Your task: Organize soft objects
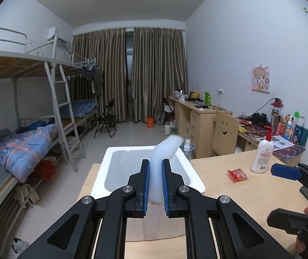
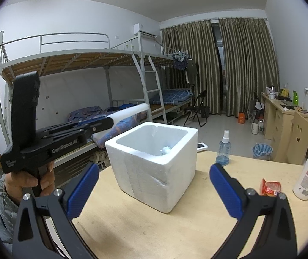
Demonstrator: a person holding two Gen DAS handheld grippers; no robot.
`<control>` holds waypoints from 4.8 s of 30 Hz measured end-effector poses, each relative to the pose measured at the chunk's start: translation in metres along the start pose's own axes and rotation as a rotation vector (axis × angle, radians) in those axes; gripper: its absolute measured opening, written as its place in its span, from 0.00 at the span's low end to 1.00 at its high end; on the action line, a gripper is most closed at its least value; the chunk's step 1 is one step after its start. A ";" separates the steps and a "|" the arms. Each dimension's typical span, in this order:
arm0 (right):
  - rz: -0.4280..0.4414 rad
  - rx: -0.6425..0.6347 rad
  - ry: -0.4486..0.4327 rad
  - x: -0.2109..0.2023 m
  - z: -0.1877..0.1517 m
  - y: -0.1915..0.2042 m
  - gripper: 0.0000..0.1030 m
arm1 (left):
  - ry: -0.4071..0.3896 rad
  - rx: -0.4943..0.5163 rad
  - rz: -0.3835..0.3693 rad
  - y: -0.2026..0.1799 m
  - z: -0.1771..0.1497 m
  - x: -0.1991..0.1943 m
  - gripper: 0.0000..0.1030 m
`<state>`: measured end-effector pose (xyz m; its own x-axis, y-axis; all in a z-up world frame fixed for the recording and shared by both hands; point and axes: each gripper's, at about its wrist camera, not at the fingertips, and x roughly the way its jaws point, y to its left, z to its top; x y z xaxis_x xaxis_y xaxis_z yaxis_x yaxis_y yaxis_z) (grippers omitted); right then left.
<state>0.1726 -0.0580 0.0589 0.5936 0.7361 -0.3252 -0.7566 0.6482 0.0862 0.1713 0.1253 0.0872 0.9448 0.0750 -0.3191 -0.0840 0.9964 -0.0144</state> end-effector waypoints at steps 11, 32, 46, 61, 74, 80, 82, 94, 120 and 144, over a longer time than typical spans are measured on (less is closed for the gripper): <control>-0.001 0.009 0.019 0.007 -0.001 -0.007 1.00 | 0.040 -0.005 0.033 0.006 0.007 0.041 0.11; -0.017 0.051 0.054 0.019 -0.003 -0.028 1.00 | 0.085 0.010 0.079 0.009 0.004 0.085 0.30; -0.026 0.045 0.039 0.013 0.000 -0.025 1.00 | 0.018 0.024 0.130 0.005 0.006 0.062 1.00; -0.056 0.028 -0.018 -0.026 0.002 -0.006 1.00 | -0.102 0.012 0.150 -0.016 -0.010 -0.041 1.00; -0.075 0.001 -0.093 -0.067 -0.013 0.023 1.00 | -0.150 -0.014 0.173 -0.029 -0.040 -0.101 1.00; -0.092 0.005 -0.129 -0.077 -0.027 0.028 1.00 | -0.150 -0.029 0.169 -0.032 -0.062 -0.109 1.00; -0.108 0.003 -0.135 -0.079 -0.032 0.028 1.00 | -0.150 -0.035 0.164 -0.034 -0.069 -0.111 1.00; -0.125 0.013 -0.140 -0.083 -0.072 0.038 1.00 | -0.134 -0.052 0.111 -0.048 -0.109 -0.118 1.00; -0.136 0.035 -0.121 -0.087 -0.084 0.035 1.00 | -0.115 -0.075 0.118 -0.052 -0.121 -0.124 1.00; -0.154 0.004 -0.181 -0.126 -0.110 0.071 1.00 | -0.203 -0.081 0.130 -0.056 -0.155 -0.189 1.00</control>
<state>0.0142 -0.1267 0.0027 0.7420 0.6508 -0.1609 -0.6520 0.7564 0.0525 -0.0511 0.0487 0.0017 0.9679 0.2174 -0.1263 -0.2267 0.9719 -0.0640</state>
